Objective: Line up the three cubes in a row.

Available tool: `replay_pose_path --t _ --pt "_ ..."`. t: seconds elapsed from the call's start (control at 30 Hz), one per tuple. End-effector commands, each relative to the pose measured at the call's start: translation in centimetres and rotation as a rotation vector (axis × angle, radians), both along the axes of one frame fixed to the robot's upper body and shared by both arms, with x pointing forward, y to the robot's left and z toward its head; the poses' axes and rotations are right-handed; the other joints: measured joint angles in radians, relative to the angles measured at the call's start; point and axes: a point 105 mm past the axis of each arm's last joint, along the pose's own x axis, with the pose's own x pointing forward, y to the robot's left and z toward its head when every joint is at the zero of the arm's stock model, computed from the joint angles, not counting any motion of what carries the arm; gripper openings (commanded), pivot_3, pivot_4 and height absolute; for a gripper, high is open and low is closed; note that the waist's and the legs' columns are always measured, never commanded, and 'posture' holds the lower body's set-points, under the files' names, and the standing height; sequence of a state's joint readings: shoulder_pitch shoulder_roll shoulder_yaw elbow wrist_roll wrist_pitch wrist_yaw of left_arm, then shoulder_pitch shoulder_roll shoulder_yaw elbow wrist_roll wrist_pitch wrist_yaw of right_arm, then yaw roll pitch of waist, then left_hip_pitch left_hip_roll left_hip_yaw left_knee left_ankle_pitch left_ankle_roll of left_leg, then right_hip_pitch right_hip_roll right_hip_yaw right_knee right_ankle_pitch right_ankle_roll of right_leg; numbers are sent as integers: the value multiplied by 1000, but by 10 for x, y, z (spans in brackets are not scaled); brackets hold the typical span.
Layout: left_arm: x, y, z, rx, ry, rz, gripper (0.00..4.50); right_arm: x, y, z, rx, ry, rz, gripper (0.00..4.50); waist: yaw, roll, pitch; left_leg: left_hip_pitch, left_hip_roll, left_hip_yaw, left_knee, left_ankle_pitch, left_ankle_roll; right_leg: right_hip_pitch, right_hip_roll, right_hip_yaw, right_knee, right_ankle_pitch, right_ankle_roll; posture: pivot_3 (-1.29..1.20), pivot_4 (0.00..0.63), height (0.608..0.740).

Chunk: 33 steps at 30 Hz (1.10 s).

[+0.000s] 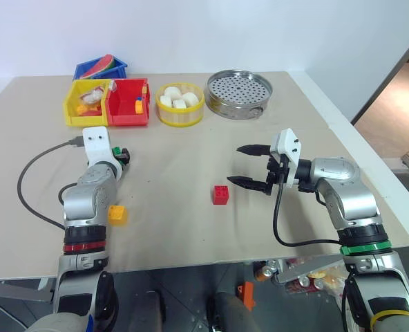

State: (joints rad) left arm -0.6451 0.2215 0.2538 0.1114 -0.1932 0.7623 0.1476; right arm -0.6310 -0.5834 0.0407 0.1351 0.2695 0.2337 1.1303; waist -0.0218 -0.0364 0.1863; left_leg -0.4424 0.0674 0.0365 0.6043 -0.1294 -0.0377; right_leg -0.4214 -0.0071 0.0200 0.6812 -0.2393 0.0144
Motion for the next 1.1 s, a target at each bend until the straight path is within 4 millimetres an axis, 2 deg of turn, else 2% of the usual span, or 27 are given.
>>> replay_pose_path --t 0.03,0.1,0.4,0.63,0.73,0.83,0.93,1.1 --pt "2 4 18 17 -62 19 2265 -2 1 16 5 -62 10 4500 0 0 0 0 0 0 0 0 0 0 0 0 0 0 0 0 150 740" --pt "2 4 18 13 -60 22 1599 -1 1 16 3 -62 8 4500 0 0 0 0 0 0 0 0 0 0 0 0 0 0 0 0 150 740" --pt "0 5 18 16 -56 24 1599 0 2 15 -6 -61 12 4500 0 0 0 0 0 0 0 0 0 0 0 0 0 0 0 0 150 740" --pt "-3 -7 30 70 -103 -117 1599 1 4 18 -4 -68 14 4500 -1 0 0 0 0 0 0 0 0 0 0 0 0 0 0 0 150 740" --pt "-11 -20 44 135 -172 -309 1599 1 4 20 -3 -73 12 4500 -1 0 0 0 0 0 -1 0 0 0 0 0 0 0 0 0 150 740" --pt "-22 -24 47 218 -179 -477 1599 1 4 22 -2 -75 13 4500 -1 0 0 0 0 0 -2 0 -1 -1 0 0 0 0 -1 0 150 740" --pt "-35 -38 51 280 -203 -686 1599 2 4 22 -5 -77 14 4500 -1 0 0 0 0 0 -2 0 -1 -1 0 0 0 -1 -1 0 150 740" --pt "-72 -77 60 300 -251 -1121 1599 4 4 23 -7 -80 13 4500 0 0 0 -1 0 1 -2 0 -1 -1 -1 0 -1 -1 -1 0 150 740"
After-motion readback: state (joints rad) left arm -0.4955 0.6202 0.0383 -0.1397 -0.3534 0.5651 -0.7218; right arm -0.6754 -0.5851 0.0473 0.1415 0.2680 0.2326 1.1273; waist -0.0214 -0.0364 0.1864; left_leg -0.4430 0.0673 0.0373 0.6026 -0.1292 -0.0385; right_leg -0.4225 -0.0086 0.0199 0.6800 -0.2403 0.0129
